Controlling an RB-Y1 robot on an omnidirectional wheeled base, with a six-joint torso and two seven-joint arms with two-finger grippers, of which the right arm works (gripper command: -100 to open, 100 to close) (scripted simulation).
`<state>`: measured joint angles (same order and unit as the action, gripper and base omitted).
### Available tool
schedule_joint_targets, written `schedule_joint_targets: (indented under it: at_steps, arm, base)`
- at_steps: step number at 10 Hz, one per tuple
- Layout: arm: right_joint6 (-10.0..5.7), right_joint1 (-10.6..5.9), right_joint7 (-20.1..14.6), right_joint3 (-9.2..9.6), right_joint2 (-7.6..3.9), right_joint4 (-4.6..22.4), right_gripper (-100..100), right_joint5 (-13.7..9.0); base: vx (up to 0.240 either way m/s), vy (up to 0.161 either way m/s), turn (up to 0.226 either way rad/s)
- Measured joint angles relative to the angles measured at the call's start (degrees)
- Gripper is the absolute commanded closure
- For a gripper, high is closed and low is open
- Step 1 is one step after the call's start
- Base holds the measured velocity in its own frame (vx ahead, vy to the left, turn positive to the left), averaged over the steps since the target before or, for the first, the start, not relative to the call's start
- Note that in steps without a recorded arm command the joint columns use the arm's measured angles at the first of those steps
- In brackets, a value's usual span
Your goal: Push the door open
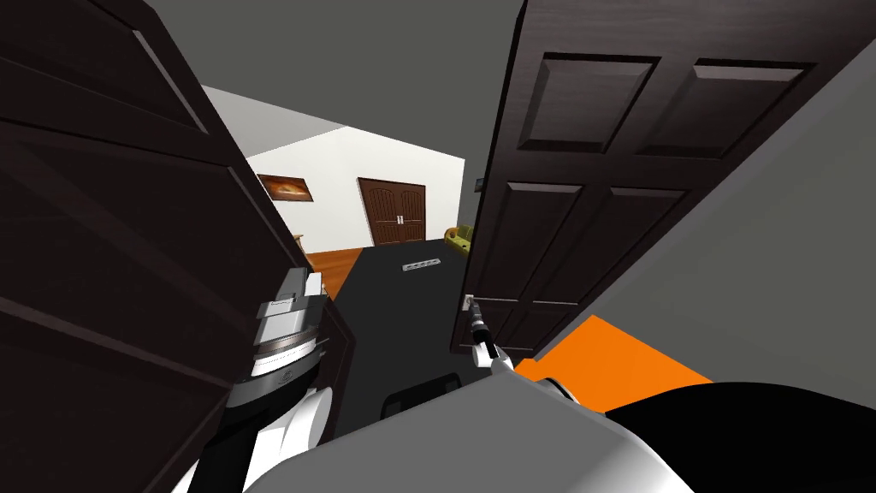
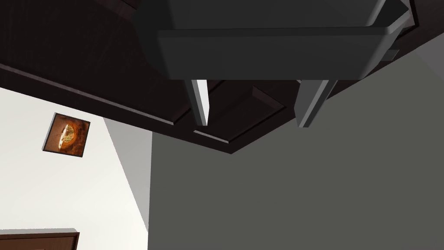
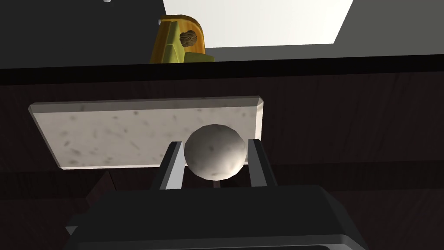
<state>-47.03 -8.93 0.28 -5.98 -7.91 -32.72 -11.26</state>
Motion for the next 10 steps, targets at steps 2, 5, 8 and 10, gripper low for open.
schedule_joint_targets:
  at_steps: [2, 5, 8, 10]
  arm:
    - [-0.13, -0.07, -0.01, -0.52, -0.31, -0.25, 100, -0.24]
    - [0.23, -0.22, 0.61, -2.1, -0.51, 0.69, 100, -0.92]
    - [0.02, -0.08, 0.84, -2.83, -0.71, 0.28, 100, -1.3]
    - [0.17, 0.23, 1.2, -3.41, -0.57, 0.43, 100, -1.68]
  base:
    - [0.068, 0.03, -0.018]
    - [0.169, 0.065, -0.059]
    - [0.099, 0.009, -0.026]
    - [0.19, 0.019, -0.037]
